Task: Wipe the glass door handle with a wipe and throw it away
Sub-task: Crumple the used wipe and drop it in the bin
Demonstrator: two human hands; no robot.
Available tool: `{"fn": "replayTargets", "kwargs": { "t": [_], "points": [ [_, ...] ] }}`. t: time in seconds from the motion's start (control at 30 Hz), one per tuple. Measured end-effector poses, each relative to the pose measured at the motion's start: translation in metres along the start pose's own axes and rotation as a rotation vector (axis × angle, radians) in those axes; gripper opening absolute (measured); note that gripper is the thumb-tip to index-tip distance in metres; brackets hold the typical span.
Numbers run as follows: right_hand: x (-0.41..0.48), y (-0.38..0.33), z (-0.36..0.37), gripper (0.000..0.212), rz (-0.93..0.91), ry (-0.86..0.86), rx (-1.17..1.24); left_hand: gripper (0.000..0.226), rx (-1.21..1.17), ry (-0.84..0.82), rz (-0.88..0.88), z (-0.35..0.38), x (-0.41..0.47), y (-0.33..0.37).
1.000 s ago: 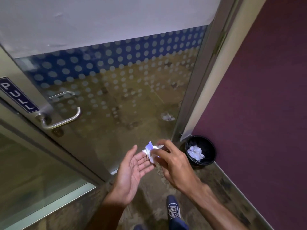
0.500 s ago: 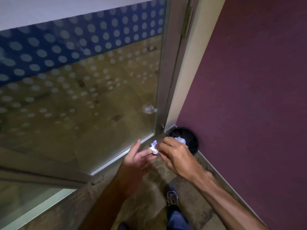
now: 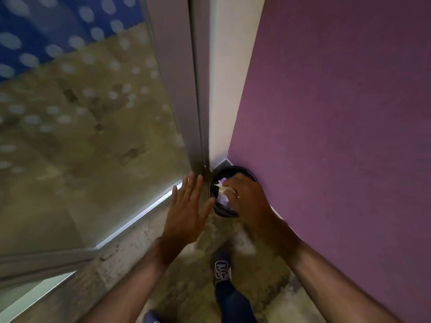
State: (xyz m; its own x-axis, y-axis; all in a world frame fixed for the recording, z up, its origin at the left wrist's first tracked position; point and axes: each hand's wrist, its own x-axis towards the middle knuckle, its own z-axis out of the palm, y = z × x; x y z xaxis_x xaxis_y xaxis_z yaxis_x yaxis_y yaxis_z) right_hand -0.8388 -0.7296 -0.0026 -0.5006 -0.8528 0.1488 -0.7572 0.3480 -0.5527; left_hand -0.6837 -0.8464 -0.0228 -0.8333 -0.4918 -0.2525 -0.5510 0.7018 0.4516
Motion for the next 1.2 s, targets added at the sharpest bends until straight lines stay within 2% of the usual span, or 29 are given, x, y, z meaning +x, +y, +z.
{"fn": "replayTargets", "kwargs": {
  "t": [0.1, 0.17, 0.23, 0.43, 0.6, 0.87, 0.93, 1.03, 1.1, 1.2],
  "points": [
    [0.011, 0.043, 0.020, 0.014, 0.039, 0.039, 0.058, 0.084, 0.100, 0.029, 0.051, 0.033, 0.037, -0.006],
    [0.016, 0.072, 0.034, 0.006, 0.162, -0.001, 0.026, 0.087, 0.158, 0.044, 0.039, 0.056, 0.061, -0.012],
    [0.018, 0.098, 0.053, 0.006, 0.243, -0.074, -0.007, 0.090, 0.224, 0.021, 0.033, 0.081, 0.081, -0.022],
    [0.023, 0.158, 0.098, 0.028, 0.361, -0.131, 0.081, 0.079, 0.098, 0.018, 0.054, 0.145, 0.125, -0.055],
    [0.027, 0.203, 0.148, 0.020, 0.434, -0.153, 0.026, 0.076, 0.068, 0.049, 0.148, 0.192, 0.153, -0.071],
    [0.021, 0.274, 0.242, 0.008, 0.523, -0.260, -0.057, 0.078, 0.061, -0.016, 0.121, 0.266, 0.193, -0.106],
    [0.019, 0.289, 0.261, 0.015, 0.537, -0.281, -0.038, 0.079, 0.072, -0.022, 0.122, 0.278, 0.199, -0.113],
    [0.021, 0.308, 0.279, 0.040, 0.591, -0.387, 0.025, 0.080, 0.072, -0.045, 0.119, 0.292, 0.209, -0.122],
    [0.023, 0.317, 0.286, 0.043, 0.624, -0.407, 0.062, 0.081, 0.077, -0.059, 0.128, 0.297, 0.213, -0.125],
    [0.029, 0.324, 0.290, 0.043, 0.670, -0.342, 0.100, 0.080, 0.053, -0.045, 0.128, 0.298, 0.218, -0.126]
  ]
}}
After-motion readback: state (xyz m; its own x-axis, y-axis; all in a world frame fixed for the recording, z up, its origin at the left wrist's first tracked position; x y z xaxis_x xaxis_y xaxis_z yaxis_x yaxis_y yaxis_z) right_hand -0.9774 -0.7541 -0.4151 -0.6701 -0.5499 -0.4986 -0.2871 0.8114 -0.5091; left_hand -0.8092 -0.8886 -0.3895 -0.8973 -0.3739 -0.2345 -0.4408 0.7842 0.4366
